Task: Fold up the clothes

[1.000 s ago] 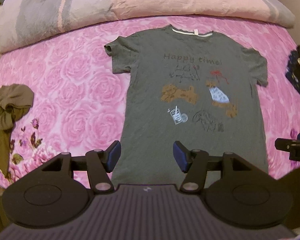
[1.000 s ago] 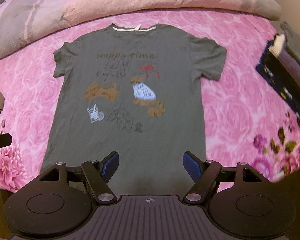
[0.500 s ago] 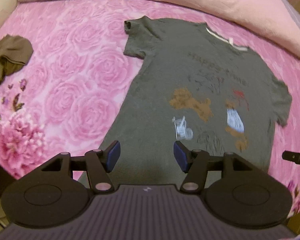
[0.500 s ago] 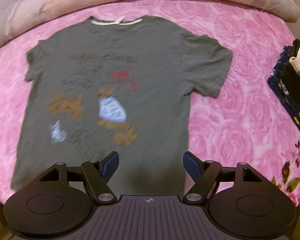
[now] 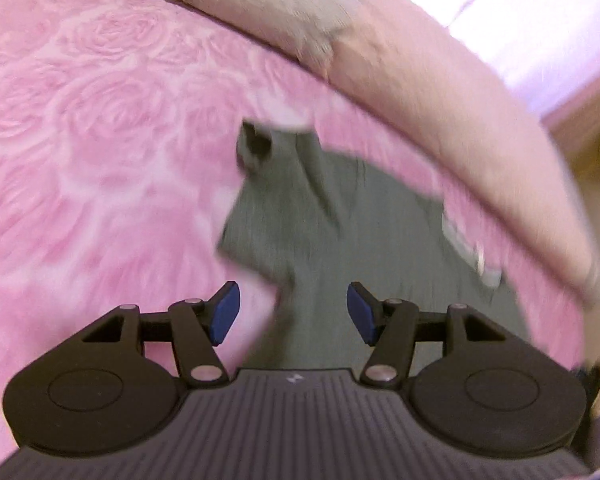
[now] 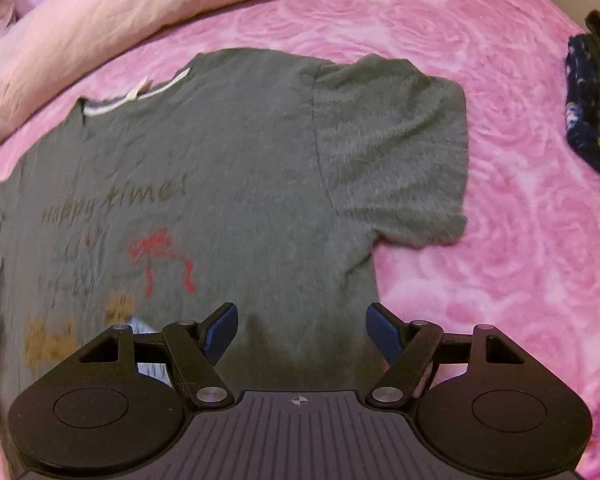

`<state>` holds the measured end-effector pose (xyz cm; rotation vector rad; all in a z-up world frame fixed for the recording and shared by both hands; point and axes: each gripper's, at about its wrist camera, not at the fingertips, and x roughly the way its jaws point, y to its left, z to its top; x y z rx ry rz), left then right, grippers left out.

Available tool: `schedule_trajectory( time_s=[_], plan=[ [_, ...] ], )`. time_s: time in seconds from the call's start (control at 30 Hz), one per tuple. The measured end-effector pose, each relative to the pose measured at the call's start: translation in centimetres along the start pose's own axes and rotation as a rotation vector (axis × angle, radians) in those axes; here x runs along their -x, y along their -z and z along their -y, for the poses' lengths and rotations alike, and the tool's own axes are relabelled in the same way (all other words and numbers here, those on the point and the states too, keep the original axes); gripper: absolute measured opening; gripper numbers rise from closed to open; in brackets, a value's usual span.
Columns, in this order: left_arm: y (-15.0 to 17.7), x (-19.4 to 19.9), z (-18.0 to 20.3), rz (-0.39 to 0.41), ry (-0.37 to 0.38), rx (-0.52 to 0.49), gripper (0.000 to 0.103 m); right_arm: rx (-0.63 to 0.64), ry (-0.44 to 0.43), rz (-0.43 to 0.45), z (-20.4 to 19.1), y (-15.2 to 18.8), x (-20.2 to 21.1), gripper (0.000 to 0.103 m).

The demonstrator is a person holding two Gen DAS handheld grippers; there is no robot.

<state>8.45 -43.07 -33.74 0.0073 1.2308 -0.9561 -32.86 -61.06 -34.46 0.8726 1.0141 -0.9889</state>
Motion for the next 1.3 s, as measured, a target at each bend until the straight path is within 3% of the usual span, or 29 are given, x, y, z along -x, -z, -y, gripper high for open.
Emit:
schedule_trajectory(
  time_s=[0.07, 0.2, 0.4, 0.5, 0.53, 0.57, 0.6, 0.83, 0.97, 1.1, 1.13, 1.17, 1.23, 1.3],
  plan=[
    [-2.6, -1.9, -1.5, 0.026, 0.048, 0.055, 0.057, -0.020, 0.006, 0.021, 0.1, -0.2, -0.6, 0.074],
    [-6.6, -5.1, -4.3, 0.054, 0.063, 0.156, 0.059, -0.058, 0.038, 0.057, 0.0, -1.1, -1.2, 0.074],
    [-9.2, -9.3, -6.9, 0.028, 0.081, 0.293, 0.058, -0.109, 0.093, 0.113, -0.1, -3.9, -1.7, 0.074],
    [-9.3, -10.5, -7.2, 0.028, 0.119, 0.313, 0.050, -0.098, 0.116, 0.126, -0.5, -5.0, -2.0, 0.074],
    [-9.3, -10.7, -7.1, 0.030, 0.137, 0.308, 0.029, -0.092, 0.122, 0.130, -0.6, -5.3, -2.1, 0.074],
    [-9.3, -10.5, -6.4, 0.048, 0.123, 0.271, 0.006, -0.085, 0.127, 0.134, -0.8, -5.6, -2.3, 0.074],
    [-9.2, -10.3, -5.7, 0.068, 0.108, 0.232, 0.000, -0.077, 0.133, 0.133, -0.9, -5.7, -2.5, 0.074],
    [-8.8, -8.7, -0.8, 0.199, 0.000, -0.043, 0.000, -0.048, 0.144, 0.122, -1.1, -6.1, -3.5, 0.074],
    [-6.8, -7.3, 6.8, 0.270, -0.107, -0.363, 0.000, -0.064, 0.149, 0.124, -0.4, -6.2, -3.5, 0.074],
    [-2.7, -9.3, 13.6, 0.203, -0.063, -0.487, 0.002, -0.081, 0.153, 0.120, 0.2, -6.0, -3.4, 0.074],
    [-1.5, -10.4, 14.8, 0.160, -0.042, -0.493, 0.008, -0.082, 0.150, 0.118, 0.3, -6.0, -3.4, 0.074],
    [-0.4, -11.4, 15.5, 0.107, -0.032, -0.501, 0.019, -0.081, 0.148, 0.116, 0.3, -5.9, -3.3, 0.074],
    [1.5, -12.9, 16.3, 0.031, -0.060, -0.514, 0.022, -0.078, 0.145, 0.113, 0.5, -5.6, -3.2, 0.074],
    [3.0, -12.6, 16.1, 0.015, -0.069, -0.512, 0.023, -0.074, 0.142, 0.116, 0.7, -5.3, -2.8, 0.074]
  ],
)
